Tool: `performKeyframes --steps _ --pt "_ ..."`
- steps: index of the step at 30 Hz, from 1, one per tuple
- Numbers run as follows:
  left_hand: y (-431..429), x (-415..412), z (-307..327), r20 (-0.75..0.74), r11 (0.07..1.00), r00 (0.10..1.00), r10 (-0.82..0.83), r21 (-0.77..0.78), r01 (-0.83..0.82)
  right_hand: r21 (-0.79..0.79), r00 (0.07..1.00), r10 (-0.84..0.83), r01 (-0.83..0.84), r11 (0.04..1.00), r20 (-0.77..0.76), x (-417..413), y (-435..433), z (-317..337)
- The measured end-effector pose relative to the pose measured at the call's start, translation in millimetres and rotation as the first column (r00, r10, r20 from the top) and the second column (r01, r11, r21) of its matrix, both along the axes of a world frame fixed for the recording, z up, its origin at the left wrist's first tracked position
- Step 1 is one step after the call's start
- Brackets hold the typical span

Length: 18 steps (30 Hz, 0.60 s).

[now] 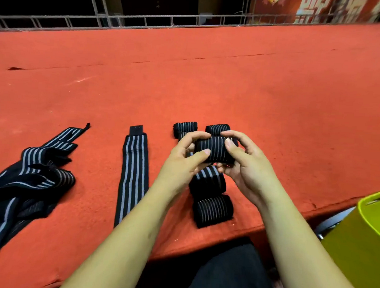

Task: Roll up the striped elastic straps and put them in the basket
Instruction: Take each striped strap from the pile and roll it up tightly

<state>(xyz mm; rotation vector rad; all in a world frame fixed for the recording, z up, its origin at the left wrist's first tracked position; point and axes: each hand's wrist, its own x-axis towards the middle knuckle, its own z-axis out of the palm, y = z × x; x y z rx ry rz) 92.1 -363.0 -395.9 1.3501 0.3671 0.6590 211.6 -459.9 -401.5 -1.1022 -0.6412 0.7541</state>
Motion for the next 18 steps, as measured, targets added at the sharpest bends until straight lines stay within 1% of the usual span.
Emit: performKeyframes --steps 4,5,7,10,12,14,16,18 --pt "2.1 49.5 -10.6 -0.152 0.999 0.988 -0.002 0.044 0.009 -0.068 0.999 -0.039 0.037 0.997 -0.025 42.9 -16.3 -6.6" --pt "5.3 61.2 -14.1 -0.189 0.997 0.982 -0.005 0.078 0.020 -0.074 0.998 -0.052 0.049 0.996 -0.040 52.2 -17.4 -9.8" --pt "13.7 80.7 -22.4 -0.289 0.970 0.957 -0.004 0.231 0.074 -0.085 0.994 -0.096 0.091 0.992 -0.056 68.3 -15.4 -19.2" --pt "24.4 102.2 -32.6 -0.410 0.895 0.912 0.034 0.419 0.155 -0.116 0.983 -0.164 0.154 0.981 -0.078 87.0 -3.1 -38.7" --pt "32.1 111.5 -41.0 -0.452 0.838 0.890 0.070 0.510 0.193 -0.163 0.974 -0.213 0.198 0.966 -0.079 97.0 8.7 -52.1" --pt "40.3 117.7 -51.2 -0.468 0.762 0.878 0.098 0.603 0.236 -0.223 0.960 -0.269 0.246 0.943 -0.079 106.9 20.5 -66.0" --pt "45.3 122.7 -59.4 -0.485 0.673 0.864 0.136 0.685 0.279 -0.249 0.952 -0.296 0.269 0.930 -0.078 115.5 29.1 -75.1" --pt "44.7 130.8 -65.3 -0.475 0.585 0.861 0.181 0.756 0.294 -0.270 0.955 -0.297 0.288 0.919 0.009 123.1 34.3 -80.4"
